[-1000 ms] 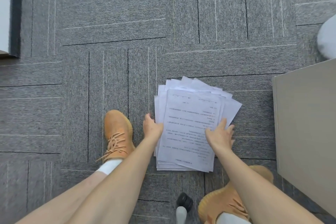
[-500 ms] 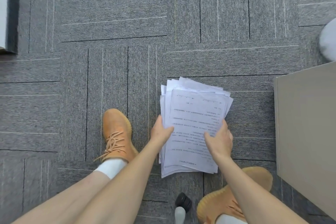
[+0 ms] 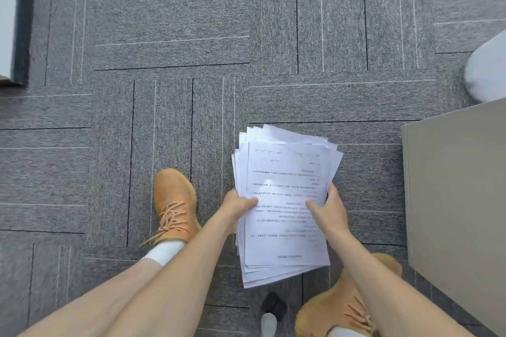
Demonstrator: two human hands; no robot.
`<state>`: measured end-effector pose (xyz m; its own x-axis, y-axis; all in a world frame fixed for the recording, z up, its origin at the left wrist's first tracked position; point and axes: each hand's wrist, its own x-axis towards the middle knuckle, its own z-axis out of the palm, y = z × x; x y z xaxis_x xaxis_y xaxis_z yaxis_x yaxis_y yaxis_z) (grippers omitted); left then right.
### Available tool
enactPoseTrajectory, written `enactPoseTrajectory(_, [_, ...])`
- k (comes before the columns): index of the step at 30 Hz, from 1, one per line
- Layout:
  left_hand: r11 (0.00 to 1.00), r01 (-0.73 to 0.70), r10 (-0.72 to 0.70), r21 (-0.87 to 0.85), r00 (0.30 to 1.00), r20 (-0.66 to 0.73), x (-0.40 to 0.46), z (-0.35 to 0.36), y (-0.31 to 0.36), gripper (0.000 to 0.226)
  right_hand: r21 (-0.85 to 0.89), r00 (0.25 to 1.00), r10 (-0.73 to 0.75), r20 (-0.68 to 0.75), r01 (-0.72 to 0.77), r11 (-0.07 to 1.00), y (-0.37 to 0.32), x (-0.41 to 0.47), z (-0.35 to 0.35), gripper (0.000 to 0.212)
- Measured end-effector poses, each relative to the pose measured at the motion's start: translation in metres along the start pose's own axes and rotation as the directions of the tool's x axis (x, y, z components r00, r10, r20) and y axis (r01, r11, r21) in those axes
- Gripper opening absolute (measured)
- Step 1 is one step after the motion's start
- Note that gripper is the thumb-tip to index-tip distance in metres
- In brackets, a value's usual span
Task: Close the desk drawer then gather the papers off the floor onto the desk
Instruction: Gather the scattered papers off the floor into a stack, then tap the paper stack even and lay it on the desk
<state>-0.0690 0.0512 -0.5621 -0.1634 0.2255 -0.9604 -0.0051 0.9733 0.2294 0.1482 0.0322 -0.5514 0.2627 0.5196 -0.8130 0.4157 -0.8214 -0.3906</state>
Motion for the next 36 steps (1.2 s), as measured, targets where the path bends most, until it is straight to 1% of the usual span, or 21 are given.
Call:
enactPoseTrajectory(2, [1.000,0.006,-0.006,0.005,1.000,0.029,-0.012,-0.005,0.010,0.031,0.033,1.000,0.018,0.012,-0.018,0.999,-0.004,0.000,-0.010,0.068])
enactPoseTrajectory(4, [0.999,0.016,-0.013,-0.033,0.997,0.080,-0.022,-0.013,0.023,0.041,0.153,0.996,0.078,0.040,-0.084,0.985,-0.011,-0.001,-0.022,0.061])
enactPoseTrajectory(5, [0.999,0.015,-0.011,-0.046,0.995,0.100,-0.030,-0.017,0.033,0.044,0.238,0.992,0.102,0.072,-0.117,0.964,-0.016,-0.003,-0.028,0.053])
enactPoseTrajectory(7, [0.997,-0.019,0.027,-0.069,0.993,0.117,-0.046,-0.024,0.051,0.037,0.370,0.984,0.107,0.141,-0.153,0.916,-0.034,-0.013,-0.041,0.034])
enactPoseTrajectory(8, [0.997,-0.046,0.054,-0.068,0.991,0.124,-0.056,-0.026,0.061,0.031,0.391,0.985,0.084,0.148,-0.136,0.910,-0.045,-0.020,-0.048,0.026])
enactPoseTrajectory(9, [0.995,-0.071,0.079,-0.066,0.988,0.131,-0.070,-0.029,0.072,0.031,0.399,0.989,0.057,0.139,-0.109,0.910,-0.054,-0.026,-0.055,0.022])
enactPoseTrajectory(11, [0.988,-0.133,0.143,-0.077,0.980,0.138,-0.099,-0.033,0.094,0.040,0.406,0.994,0.003,0.106,-0.046,0.913,-0.078,-0.046,-0.074,0.021])
enactPoseTrajectory(14, [0.971,-0.228,0.237,-0.077,0.961,0.140,-0.152,-0.040,0.127,0.048,0.441,0.993,-0.095,0.070,0.055,0.896,-0.118,-0.085,-0.109,0.024])
enactPoseTrajectory(17, [0.935,-0.336,0.353,-0.117,0.919,0.178,-0.229,-0.043,0.161,0.057,0.490,0.971,-0.239,-0.004,0.210,0.846,-0.163,-0.144,-0.154,0.017])
enactPoseTrajectory(18, [0.917,-0.378,0.396,-0.125,0.895,0.205,-0.258,-0.043,0.172,0.057,0.503,0.955,-0.294,-0.040,0.274,0.820,-0.178,-0.167,-0.170,0.017])
enactPoseTrajectory(21, [0.855,-0.489,0.519,-0.175,0.797,0.310,-0.343,-0.048,0.197,0.041,0.498,0.897,-0.412,-0.160,0.434,0.751,-0.212,-0.241,-0.219,0.020])
enactPoseTrajectory(22, [0.828,-0.534,0.560,-0.171,0.765,0.318,-0.373,-0.050,0.201,0.042,0.474,0.875,-0.439,-0.204,0.481,0.737,-0.219,-0.267,-0.235,0.020])
enactPoseTrajectory(23, [0.797,-0.577,0.601,-0.177,0.729,0.328,-0.401,-0.050,0.205,0.049,0.458,0.853,-0.460,-0.248,0.521,0.720,-0.224,-0.290,-0.251,0.022])
enactPoseTrajectory(24, [0.765,-0.615,0.641,-0.192,0.694,0.329,-0.425,-0.052,0.209,0.051,0.440,0.826,-0.482,-0.291,0.563,0.700,-0.228,-0.316,-0.267,0.027])
enactPoseTrajectory(25, [0.730,-0.654,0.677,-0.198,0.652,0.340,-0.454,-0.052,0.210,0.043,0.427,0.801,-0.504,-0.323,0.598,0.678,-0.231,-0.343,-0.282,0.033])
enactPoseTrajectory(27, [0.668,-0.722,0.728,-0.183,0.580,0.365,-0.513,-0.052,0.204,0.018,0.393,0.742,-0.555,-0.376,0.671,0.629,-0.232,-0.404,-0.310,0.034])
enactPoseTrajectory(28, [0.627,-0.755,0.759,-0.192,0.537,0.369,-0.543,-0.050,0.199,0.013,0.365,0.705,-0.575,-0.415,0.708,0.604,-0.230,-0.435,-0.323,0.035])
enactPoseTrajectory(30, [0.516,-0.824,0.836,-0.235,0.424,0.347,-0.596,-0.049,0.191,0.014,0.324,0.634,-0.584,-0.507,0.768,0.552,-0.220,-0.497,-0.343,0.033])
enactPoseTrajectory(32, [0.409,-0.879,0.883,-0.244,0.315,0.348,-0.648,-0.046,0.176,0.011,0.287,0.568,-0.571,-0.592,0.811,0.509,-0.202,-0.556,-0.362,0.025])
enactPoseTrajectory(33, [0.363,-0.898,0.890,-0.247,0.256,0.378,-0.673,-0.043,0.165,0.013,0.269,0.532,-0.559,-0.637,0.832,0.485,-0.190,-0.584,-0.369,0.023])
enactPoseTrajectory(36, [0.254,-0.926,0.878,-0.279,0.100,0.467,-0.740,-0.030,0.135,0.035,0.237,0.445,-0.528,-0.724,0.878,0.415,-0.148,-0.671,-0.388,0.027])
